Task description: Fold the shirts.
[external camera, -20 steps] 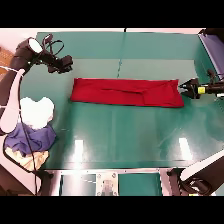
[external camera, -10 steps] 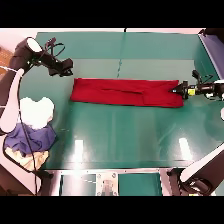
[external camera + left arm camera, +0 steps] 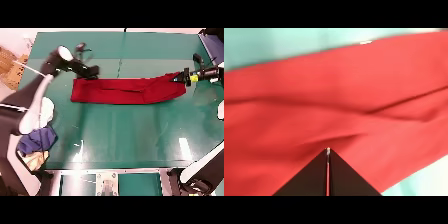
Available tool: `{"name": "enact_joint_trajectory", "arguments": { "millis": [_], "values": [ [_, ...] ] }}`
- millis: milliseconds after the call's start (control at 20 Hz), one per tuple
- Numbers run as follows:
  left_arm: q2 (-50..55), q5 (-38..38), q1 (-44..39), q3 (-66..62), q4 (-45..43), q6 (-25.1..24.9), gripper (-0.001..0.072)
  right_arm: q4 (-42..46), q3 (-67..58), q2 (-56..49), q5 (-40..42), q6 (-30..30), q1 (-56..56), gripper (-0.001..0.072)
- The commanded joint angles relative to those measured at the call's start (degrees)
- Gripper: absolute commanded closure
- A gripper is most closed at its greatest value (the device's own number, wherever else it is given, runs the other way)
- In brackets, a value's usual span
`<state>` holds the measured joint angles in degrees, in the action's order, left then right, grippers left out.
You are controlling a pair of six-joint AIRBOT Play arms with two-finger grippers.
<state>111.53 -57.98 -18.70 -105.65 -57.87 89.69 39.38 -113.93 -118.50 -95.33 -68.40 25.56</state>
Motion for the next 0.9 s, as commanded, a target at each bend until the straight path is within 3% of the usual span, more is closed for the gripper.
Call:
{"name": "enact_joint_trajectory", "arguments": {
  "millis": [0,200,500,650,850],
  "values": [
    [5.2,14.86,-10.58,-0.04,3.93,-0.17,0.0682,0.66,-1.84,6.43,-3.06,-2.36,-3.56,0.0697],
    [10.1,26.08,-18.1,-0.07,11.67,-0.17,0.0682,0.44,-1.84,13.79,-3.34,-2.58,-7.52,0.0696],
    [12.28,26.84,-18.75,-0.17,18.38,-0.13,0.0681,0.48,-1.84,19.39,-3.34,-2.56,-11.21,0.0696],
    [10.34,17.49,-14.75,-3.87,18.67,-3.54,0.0682,1.2,-1.62,19.34,-3.32,-2.62,-11.56,0.0696],
    [5.4,-5.95,-5.09,-13.31,10.32,-4.68,0.0682,1.09,-1.57,19.34,-3.13,-5.73,-14.6,0.0696]
  ]
}}
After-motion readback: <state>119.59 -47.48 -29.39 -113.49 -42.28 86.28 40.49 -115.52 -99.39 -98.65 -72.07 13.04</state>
